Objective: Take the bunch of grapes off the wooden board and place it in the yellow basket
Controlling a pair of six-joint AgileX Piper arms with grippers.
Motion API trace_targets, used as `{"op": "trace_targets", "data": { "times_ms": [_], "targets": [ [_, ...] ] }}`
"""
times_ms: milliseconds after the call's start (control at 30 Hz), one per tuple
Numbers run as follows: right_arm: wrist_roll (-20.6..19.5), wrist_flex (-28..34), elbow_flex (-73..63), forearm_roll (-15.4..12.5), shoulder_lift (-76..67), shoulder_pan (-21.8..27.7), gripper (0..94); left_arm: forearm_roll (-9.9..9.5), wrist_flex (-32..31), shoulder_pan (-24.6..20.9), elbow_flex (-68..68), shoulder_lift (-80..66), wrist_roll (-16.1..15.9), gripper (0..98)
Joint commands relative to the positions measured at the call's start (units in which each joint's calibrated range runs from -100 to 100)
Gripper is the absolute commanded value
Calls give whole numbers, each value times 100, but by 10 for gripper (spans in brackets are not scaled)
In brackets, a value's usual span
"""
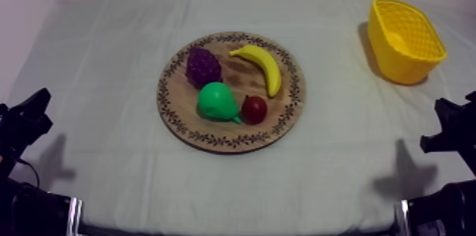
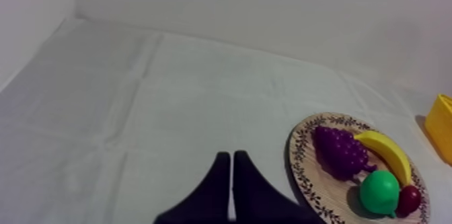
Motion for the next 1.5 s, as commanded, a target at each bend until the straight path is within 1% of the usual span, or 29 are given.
{"op": "trace_targets", "data": {
  "times_ms": [0, 267, 633, 733, 867, 933, 1033, 1167, 1333, 1467],
  "targets": [
    [2, 1, 4, 1, 2, 1, 6, 2, 1, -3, -3, 0, 0, 1],
    [-15, 1, 4, 3, 2, -3, 6, 2, 1, -3, -3, 0, 0, 1],
    [-384, -59, 4, -19, 2, -43, 14, 2, 1, -3, -3, 0, 0, 1],
    [-206, -146, 4, -132, 8, -58, 10, 2, 1, -3, -3, 0, 0, 1],
    [367, -359, -46, -477, 241, -170, 7, 2, 1, -3, -3, 0, 2, 1],
    [563, -506, -195, -585, 528, -261, 7, 2, 1, -3, -3, 0, 1, 1],
    [729, -590, -686, -675, 1116, -414, 6, 2, 1, -3, -3, 0, 0, 1],
    [790, -385, -1782, -678, 2046, -610, 6, 2, 1, -3, -3, 0, 0, 1],
    [626, 160, -3509, -547, 3273, -882, 5, 2, 1, -3, -3, 0, 0, 1],
    [322, 502, -4810, -337, 4226, -1166, 5, 2, 1, -3, -3, 0, 0, 1]
  ]
}}
